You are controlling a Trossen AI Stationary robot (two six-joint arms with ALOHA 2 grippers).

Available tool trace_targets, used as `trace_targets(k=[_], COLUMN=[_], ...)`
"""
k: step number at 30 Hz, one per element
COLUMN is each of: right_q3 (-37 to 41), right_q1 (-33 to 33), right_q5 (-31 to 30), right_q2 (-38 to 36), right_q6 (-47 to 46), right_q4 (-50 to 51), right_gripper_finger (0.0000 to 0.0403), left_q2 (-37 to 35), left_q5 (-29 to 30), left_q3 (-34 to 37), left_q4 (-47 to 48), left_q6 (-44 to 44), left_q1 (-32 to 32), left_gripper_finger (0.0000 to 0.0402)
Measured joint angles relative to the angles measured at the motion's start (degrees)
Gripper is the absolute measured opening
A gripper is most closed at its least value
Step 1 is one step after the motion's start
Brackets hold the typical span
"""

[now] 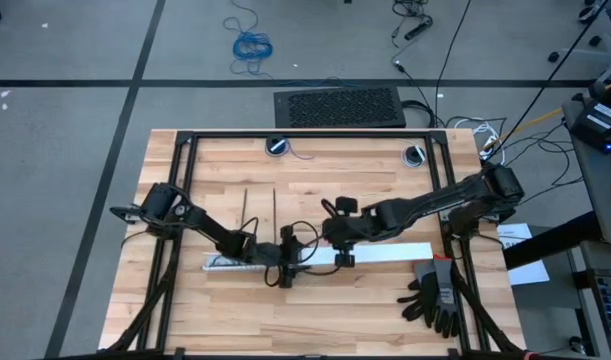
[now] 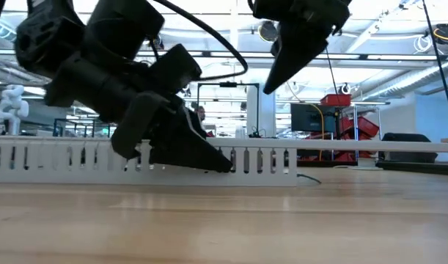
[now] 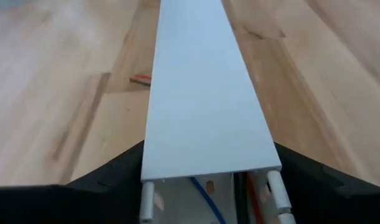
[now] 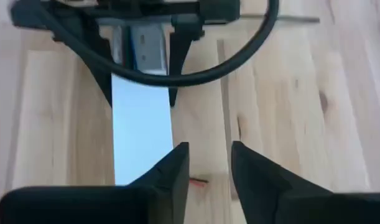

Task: Ziptie cables
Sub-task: Close the white cable duct

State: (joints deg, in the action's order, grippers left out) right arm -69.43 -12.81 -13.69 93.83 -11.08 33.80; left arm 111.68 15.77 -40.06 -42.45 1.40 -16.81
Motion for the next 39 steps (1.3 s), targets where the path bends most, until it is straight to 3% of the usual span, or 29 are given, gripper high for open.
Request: trace_targets(k=[5,8,14,18,26,39], right_q3=[0.06,0.00,2.53,5.96,11.41,11.74], right_q1=[-2.72,-4.52,-6.58,-6.42,-7.23,-7.18], right_q5=[-0.26,-1.78,-4.36,-4.44,-4.01,-3.98], right_q2=[-0.09,0.98,3.12,4.03,4.69,4.67], right_q6=[-2.84,-4.35,-6.17,-7.86,-10.81,-8.83], right_q4=[0.84,1.07,-2.34,-7.48,-16.85,-26.26], right_gripper_finger=[0.0120,0.0118,0.0117,0.0117,0.0116,0.0116], left_q2=[-0.30,-3.63,-15.03,-18.48,-16.81,-14.57], left_q5=[-2.62,-2.58,-1.75,-1.77,0.15,5.20], left_q3=[-2.52,-3.47,-3.95,-3.82,-0.64,-0.06], left_q4=[6.42,14.97,29.25,34.23,33.02,30.74], left_q6=[2.69,3.83,5.72,7.29,11.84,11.83], left_q1=[1.79,1.92,1.72,0.83,-1.51,-1.43], left_gripper_finger=[0.0325,0.0347,0.0354,0.0354,0.0354,0.0345])
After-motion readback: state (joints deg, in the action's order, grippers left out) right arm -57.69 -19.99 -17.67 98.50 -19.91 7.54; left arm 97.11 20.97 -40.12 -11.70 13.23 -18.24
